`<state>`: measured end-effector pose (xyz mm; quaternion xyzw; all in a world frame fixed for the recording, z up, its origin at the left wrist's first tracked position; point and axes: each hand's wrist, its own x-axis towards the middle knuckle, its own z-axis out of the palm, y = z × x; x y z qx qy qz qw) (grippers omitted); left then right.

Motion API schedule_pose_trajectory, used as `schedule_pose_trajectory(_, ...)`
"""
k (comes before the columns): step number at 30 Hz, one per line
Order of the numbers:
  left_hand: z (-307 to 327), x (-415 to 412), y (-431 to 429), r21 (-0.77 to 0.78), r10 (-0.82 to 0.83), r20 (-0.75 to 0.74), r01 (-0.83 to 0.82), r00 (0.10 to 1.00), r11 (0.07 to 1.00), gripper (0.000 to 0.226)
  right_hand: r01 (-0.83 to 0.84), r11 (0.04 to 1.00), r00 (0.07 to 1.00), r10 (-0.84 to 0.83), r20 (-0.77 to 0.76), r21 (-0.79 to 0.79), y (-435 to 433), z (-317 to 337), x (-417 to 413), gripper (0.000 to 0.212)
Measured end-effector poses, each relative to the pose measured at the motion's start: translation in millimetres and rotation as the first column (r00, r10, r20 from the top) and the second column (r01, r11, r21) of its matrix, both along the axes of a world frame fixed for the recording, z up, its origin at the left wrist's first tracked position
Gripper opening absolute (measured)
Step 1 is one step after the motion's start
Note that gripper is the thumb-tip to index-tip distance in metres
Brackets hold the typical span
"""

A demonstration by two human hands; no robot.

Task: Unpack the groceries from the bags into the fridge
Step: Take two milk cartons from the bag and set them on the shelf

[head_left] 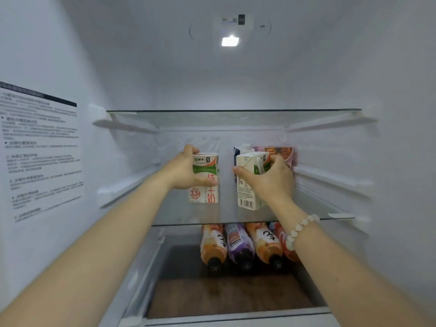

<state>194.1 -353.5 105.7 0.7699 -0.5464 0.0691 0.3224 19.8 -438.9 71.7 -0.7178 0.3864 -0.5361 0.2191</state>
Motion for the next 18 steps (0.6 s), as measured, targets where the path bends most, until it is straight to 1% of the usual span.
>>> schedule_pose_trajectory(3, 3, 6, 7, 0.053, -0.02, 0.092, 0.016, 0.996, 0.998, 0.106, -0.009, 1.0, 1.0, 0.008, 0.029, 0.028, -1, -2, -1, 0.074)
schedule_pose_trajectory(6, 2, 5, 12, 0.089, 0.004, 0.286, -0.031, 0.958, 0.996, 0.119, -0.022, 0.999, 0.999, 0.021, 0.045, 0.026, 0, -2, -1, 0.077)
schedule_pose_trajectory(8, 0, 3, 12, 0.102, 0.018, 0.428, -0.068, 0.904, 0.992, 0.123, -0.046, 0.998, 0.998, 0.045, 0.047, 0.029, 1, -2, -1, 0.084)
schedule_pose_trajectory(10, -2, 0, 9, 0.083, 0.033, 0.525, -0.09, 0.85, 0.993, 0.119, -0.052, 0.999, 0.997, 0.051, 0.061, 0.009, -1, -2, -1, 0.099)
schedule_pose_trajectory(11, -4, -2, 6, 0.069, 0.044, 0.549, -0.098, 0.835, 0.993, 0.115, -0.042, 0.999, 0.996, 0.042, 0.073, -0.013, -2, -2, -3, 0.105)
schedule_pose_trajectory(13, -6, -5, -1, 0.055, 0.063, 0.557, -0.112, 0.828, 0.992, 0.109, -0.018, 0.998, 0.995, 0.024, 0.096, -0.057, -2, -2, -8, 0.11)
schedule_pose_trajectory(16, -5, -6, -18, 0.082, 0.063, 0.55, -0.129, 0.833, 0.988, 0.098, 0.011, 0.995, 0.994, 0.0, 0.11, -0.1, 3, -9, -19, 0.11)
schedule_pose_trajectory(18, -2, -4, -32, 0.093, 0.065, 0.522, -0.133, 0.851, 0.987, 0.093, 0.051, 0.987, 0.992, -0.032, 0.125, -0.151, 8, -18, -24, 0.105)
